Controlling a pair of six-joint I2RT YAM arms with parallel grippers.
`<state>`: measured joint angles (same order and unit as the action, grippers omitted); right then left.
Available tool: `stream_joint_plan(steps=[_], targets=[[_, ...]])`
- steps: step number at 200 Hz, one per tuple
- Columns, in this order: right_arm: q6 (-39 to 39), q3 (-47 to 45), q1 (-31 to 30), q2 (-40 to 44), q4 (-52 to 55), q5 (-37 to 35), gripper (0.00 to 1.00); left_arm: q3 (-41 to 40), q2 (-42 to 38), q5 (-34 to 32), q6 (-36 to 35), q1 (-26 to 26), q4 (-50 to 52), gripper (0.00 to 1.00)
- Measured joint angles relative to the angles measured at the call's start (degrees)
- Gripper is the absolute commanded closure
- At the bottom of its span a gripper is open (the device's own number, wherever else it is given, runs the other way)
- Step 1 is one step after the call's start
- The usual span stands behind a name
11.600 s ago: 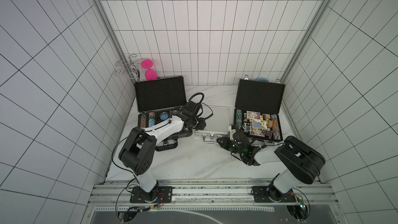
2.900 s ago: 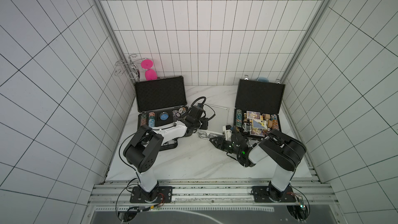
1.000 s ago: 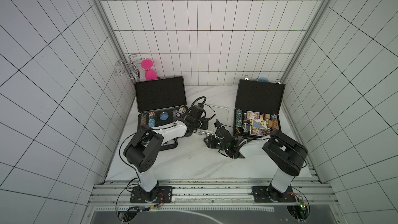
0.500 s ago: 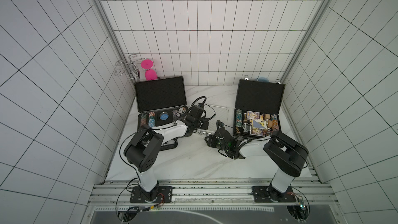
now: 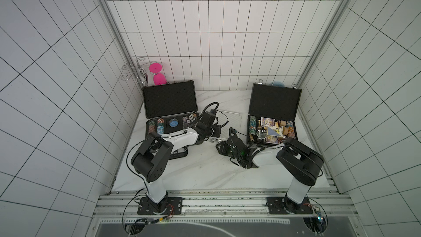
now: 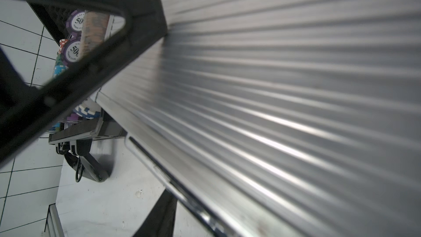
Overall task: Close the poker set cases
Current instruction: Fasten the fastener on the poker set case.
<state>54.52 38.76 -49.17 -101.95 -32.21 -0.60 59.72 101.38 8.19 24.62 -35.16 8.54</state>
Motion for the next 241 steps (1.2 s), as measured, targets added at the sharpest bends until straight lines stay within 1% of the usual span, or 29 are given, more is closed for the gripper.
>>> stream_joint_plan(steps=[36,91,121,144,190,241], targets=[[3.3,0.0,-0.2,-0.2,-0.5,-1.1,0.58,-1.0,-0.2,0.1,0.3,0.0,-1.3,1.00],[8.4,0.0,-2.4,-0.4,-0.6,-8.0,0.56,-1.4,-0.3,0.2,0.5,0.0,-1.8,1.00],[8.9,0.0,-3.5,-0.4,-0.3,-11.2,0.56,-1.4,-0.4,0.5,0.5,0.0,-1.7,1.00],[8.5,0.0,-3.5,-0.9,-1.3,-11.2,0.56,-1.4,-0.4,0.6,0.5,0.0,-1.7,1.00],[7.6,-0.3,-3.2,-3.5,-7.9,-9.6,0.57,-1.4,-0.4,0.7,0.5,0.0,-1.7,1.00],[7.6,-3.6,-2.6,-3.5,-13.7,-8.0,0.58,-1.3,-0.4,0.7,0.5,0.0,-1.7,1.00]])
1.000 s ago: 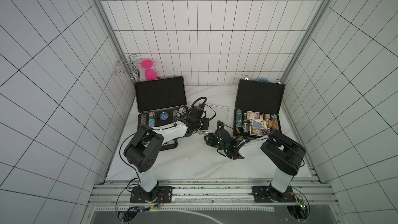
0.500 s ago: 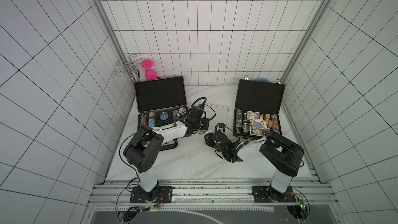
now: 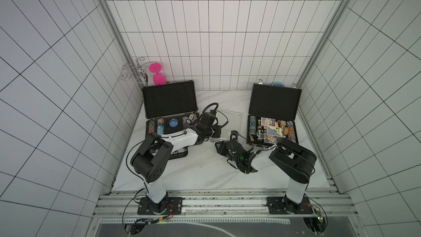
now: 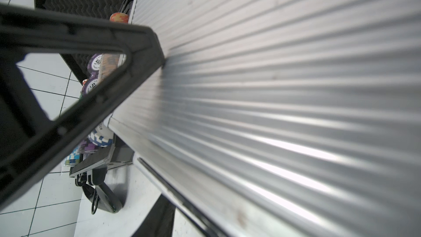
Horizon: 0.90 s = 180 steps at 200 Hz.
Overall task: Close the poker set cases
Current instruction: Fasten the fastener on the poker set case.
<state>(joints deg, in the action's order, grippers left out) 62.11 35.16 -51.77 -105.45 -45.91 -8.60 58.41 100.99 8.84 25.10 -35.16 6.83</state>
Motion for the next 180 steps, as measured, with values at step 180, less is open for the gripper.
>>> stream_joint_plan(steps=[180], targets=[[-1.4,-0.2,1.5,3.5,5.1,1.5,0.57,0.6,0.4,0.2,0.0,0.0,0.6,1.00]])
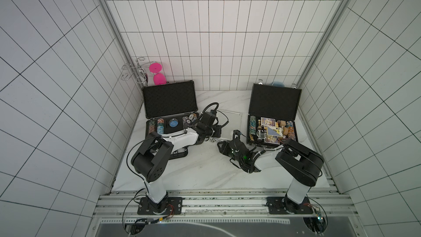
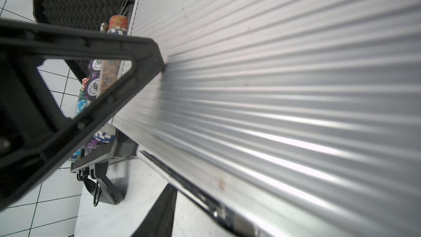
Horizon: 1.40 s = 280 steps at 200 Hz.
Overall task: Close the poker set cases
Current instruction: Fasten the fastener on the poker set case.
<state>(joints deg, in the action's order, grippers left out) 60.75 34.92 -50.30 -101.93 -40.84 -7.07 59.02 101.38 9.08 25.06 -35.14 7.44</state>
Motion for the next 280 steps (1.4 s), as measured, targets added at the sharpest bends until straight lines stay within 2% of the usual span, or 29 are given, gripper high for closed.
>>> stream_joint_plan(steps=[122,186,225,280], targets=[[-0.1,0.7,-0.2,-3.3,-3.8,-0.3,0.57,-0.2,0.0,0.0,0.0,0.1,-0.7,1.00],[2.3,-3.0,1.1,-5.3,-14.4,2.1,0.58,-0.3,0.0,0.0,0.0,0.2,-0.7,1.00],[2.4,-3.0,1.2,-5.6,-17.1,3.0,0.59,-0.3,0.0,0.0,0.0,0.2,-0.8,1.00],[1.0,-2.8,1.4,-4.4,-11.7,2.5,0.59,-0.3,0.0,0.0,0.0,0.2,-0.8,1.00]])
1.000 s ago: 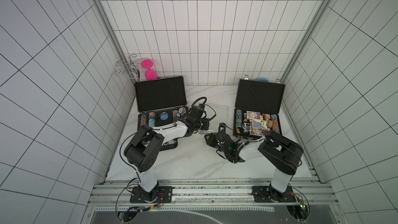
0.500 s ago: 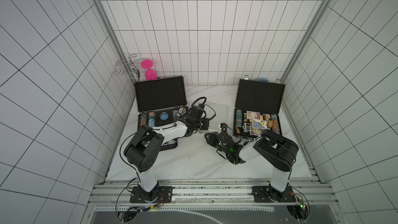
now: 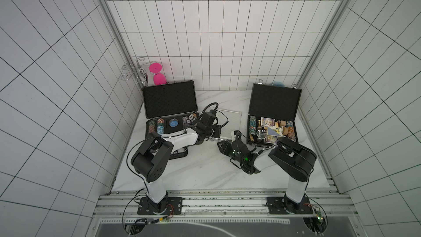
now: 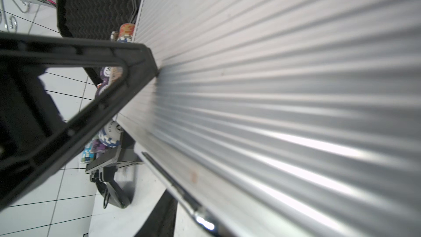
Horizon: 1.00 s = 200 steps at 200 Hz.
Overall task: Close the poker set cases
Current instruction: Fasten the fastener on the poker set case.
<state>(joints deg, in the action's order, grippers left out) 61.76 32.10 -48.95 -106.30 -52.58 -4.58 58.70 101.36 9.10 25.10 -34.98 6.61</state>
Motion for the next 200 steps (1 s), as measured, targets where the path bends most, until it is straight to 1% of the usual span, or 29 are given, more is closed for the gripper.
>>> stream_joint_plan(steps=[97,139,182,200], targets=[[-0.3,0.0,0.2,0.0,-0.5,0.8,0.59,0.0,0.0,0.2,0.0,0.1,0.0,1.00],[-0.8,0.0,0.4,-0.1,-3.6,2.0,0.60,0.0,0.0,0.2,0.0,0.1,0.0,1.00],[-2.1,0.0,0.5,-0.1,-1.8,2.1,0.60,0.0,0.0,0.2,0.0,0.1,0.0,1.00],[-2.8,0.4,0.5,0.1,1.1,1.6,0.60,0.1,0.0,0.2,0.0,0.1,0.1,1.00]])
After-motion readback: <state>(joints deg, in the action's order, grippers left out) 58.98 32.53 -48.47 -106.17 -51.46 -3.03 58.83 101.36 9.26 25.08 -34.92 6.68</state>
